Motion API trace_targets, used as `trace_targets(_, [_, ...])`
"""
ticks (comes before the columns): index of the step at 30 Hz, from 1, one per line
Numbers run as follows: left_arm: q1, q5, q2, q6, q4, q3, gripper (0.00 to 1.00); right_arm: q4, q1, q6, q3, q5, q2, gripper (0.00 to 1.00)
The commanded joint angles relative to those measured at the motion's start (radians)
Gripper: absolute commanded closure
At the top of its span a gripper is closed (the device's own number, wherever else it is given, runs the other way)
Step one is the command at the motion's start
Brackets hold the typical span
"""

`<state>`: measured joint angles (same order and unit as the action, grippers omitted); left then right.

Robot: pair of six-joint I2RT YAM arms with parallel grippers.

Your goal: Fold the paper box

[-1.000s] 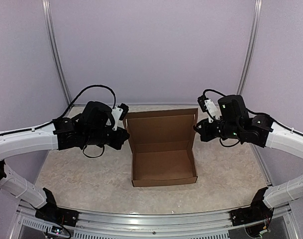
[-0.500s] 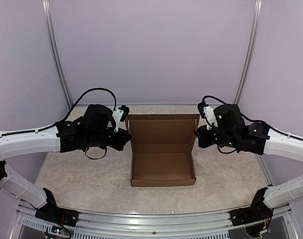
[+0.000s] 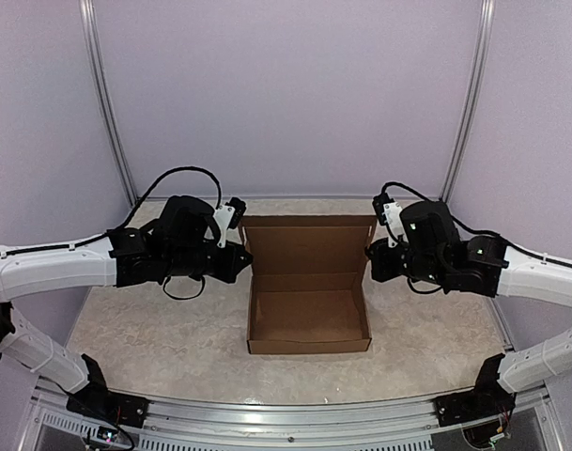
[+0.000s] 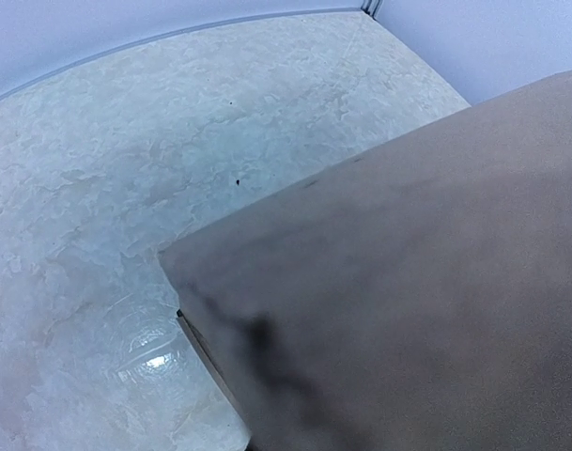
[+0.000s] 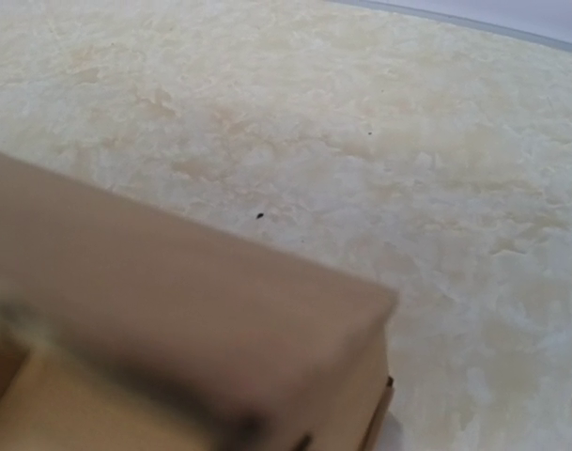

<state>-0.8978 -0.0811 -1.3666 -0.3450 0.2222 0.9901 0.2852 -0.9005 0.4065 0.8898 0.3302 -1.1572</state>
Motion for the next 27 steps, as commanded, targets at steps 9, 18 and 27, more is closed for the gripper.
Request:
trace_targets(9, [-0.036,0.085,-0.05,0.022,-0.01,-0.036,1.0,-0.094,-0.076,-0.002,-0.076,-0.031,0.014,1.0])
trace_targets(18, [-0.127,-0.02,-0.02,0.002,-0.026,-0.152,1.0,-0.127,-0.138,0.036,-0.231,0.106,0.115,1.0])
trace_targets(27, [-0.197,-0.133,-0.037,-0.09,-0.086,-0.235,1.0,-0.199,-0.198,0.106,-0.361,0.223,0.169,1.0])
